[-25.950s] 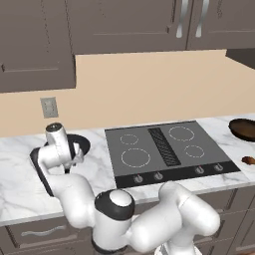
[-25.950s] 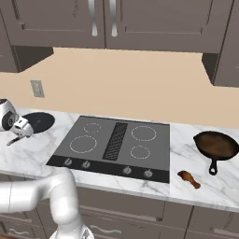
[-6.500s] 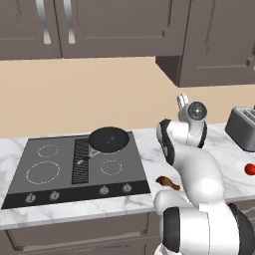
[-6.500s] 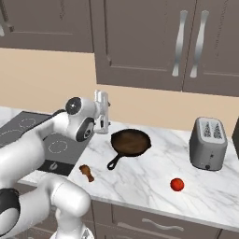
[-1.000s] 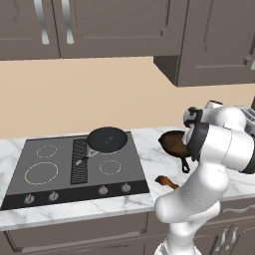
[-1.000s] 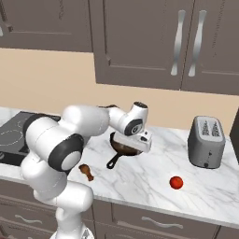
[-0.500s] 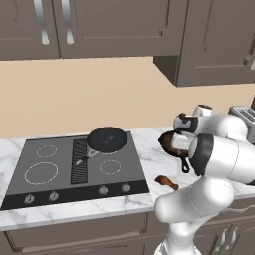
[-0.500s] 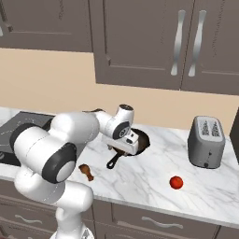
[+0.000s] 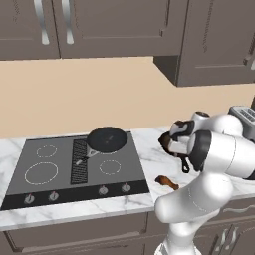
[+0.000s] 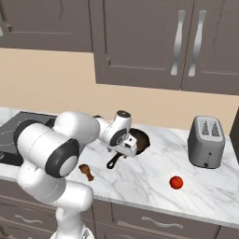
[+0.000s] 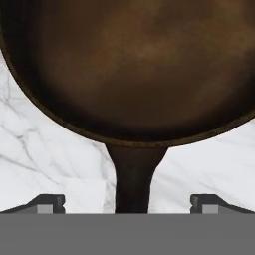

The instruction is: Place both pans onto different burners. Then place the tomato and the chicken drumstick on different pans.

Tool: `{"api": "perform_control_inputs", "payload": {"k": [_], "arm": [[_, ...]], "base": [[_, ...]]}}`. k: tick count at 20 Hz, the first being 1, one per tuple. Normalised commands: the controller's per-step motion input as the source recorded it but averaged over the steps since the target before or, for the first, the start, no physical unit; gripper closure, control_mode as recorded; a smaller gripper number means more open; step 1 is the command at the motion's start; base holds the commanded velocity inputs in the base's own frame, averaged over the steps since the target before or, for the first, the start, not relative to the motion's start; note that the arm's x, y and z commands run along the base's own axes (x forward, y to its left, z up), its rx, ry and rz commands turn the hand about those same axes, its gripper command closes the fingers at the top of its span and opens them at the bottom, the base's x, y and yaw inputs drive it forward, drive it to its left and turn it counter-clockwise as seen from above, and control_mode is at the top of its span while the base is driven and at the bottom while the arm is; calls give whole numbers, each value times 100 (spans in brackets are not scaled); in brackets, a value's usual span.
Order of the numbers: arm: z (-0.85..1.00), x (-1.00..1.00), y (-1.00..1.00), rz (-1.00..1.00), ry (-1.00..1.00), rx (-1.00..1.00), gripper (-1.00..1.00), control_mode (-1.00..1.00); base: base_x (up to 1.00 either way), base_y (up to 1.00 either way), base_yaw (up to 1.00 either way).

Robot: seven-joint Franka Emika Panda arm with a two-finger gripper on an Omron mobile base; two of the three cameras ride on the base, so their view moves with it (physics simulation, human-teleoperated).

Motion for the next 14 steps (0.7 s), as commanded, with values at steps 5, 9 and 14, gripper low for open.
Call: {"api": "perform_control_inputs", "payload": {"k": [5, 9, 14], "arm": [[-32, 7, 4, 2, -8, 0, -100, -100], [-41, 0, 11, 5, -5, 0, -100, -100], [-22, 4, 10, 2, -4, 0, 100, -100]], "base": [[0, 0, 0], [0, 0, 0], [0, 0, 0]]}}
